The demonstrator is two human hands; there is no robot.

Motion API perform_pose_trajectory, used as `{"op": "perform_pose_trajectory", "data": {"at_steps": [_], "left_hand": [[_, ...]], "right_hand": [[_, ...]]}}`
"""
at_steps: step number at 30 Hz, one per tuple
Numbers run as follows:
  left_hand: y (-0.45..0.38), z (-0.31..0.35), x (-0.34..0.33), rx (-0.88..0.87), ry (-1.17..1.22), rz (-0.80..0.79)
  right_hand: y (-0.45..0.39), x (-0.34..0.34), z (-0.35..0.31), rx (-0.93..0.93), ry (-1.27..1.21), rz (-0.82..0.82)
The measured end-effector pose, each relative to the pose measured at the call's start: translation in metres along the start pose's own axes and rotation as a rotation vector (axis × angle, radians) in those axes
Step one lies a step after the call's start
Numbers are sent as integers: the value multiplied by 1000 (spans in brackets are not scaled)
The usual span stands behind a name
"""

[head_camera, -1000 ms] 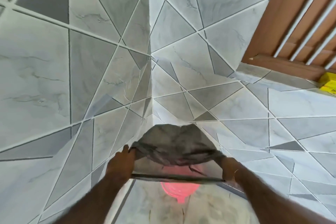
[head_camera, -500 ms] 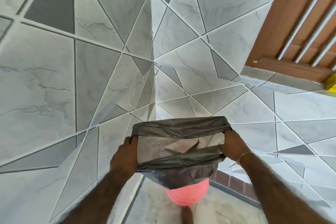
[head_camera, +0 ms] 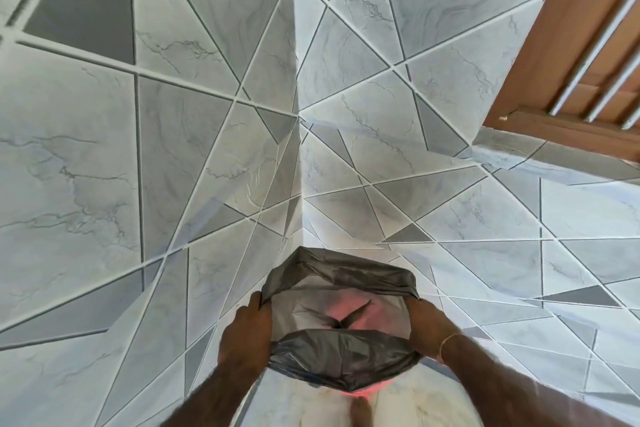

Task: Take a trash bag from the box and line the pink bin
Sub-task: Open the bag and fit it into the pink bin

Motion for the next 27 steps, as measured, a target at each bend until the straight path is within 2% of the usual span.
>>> {"op": "perform_pose_trajectory", "data": {"at_steps": [5,10,17,20,24,27], "left_hand": [[7,-18,-23,76,80,-66],[24,-30,-44,150,142,-172],[7,-13,-61,70,132,-236],[-8,1,-76,31,160,-237],[-33,19,-91,-9,122,-231],[-55,38,-97,-67,121,-152]], "right_hand": [[-5,-14,9,-84,-50,8],[-14,-22,19,-77,-9,3],[-23,-39,0,15,54,-52],[-31,-47,-11,58,-6,-55],[-55,-47,-14,-1,-75,-54],[-75,-46,-6,-70,-132,-76]]}}
Point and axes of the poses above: each hand's wrist, its own y-axis away from the middle knuckle, its own x-axis out of the back of the hand, z = x × y, the point moved 5 cm from there along -y, towards the middle knuckle, and after that the axes turned 13 degrees about -x, right-handed, at the moved point
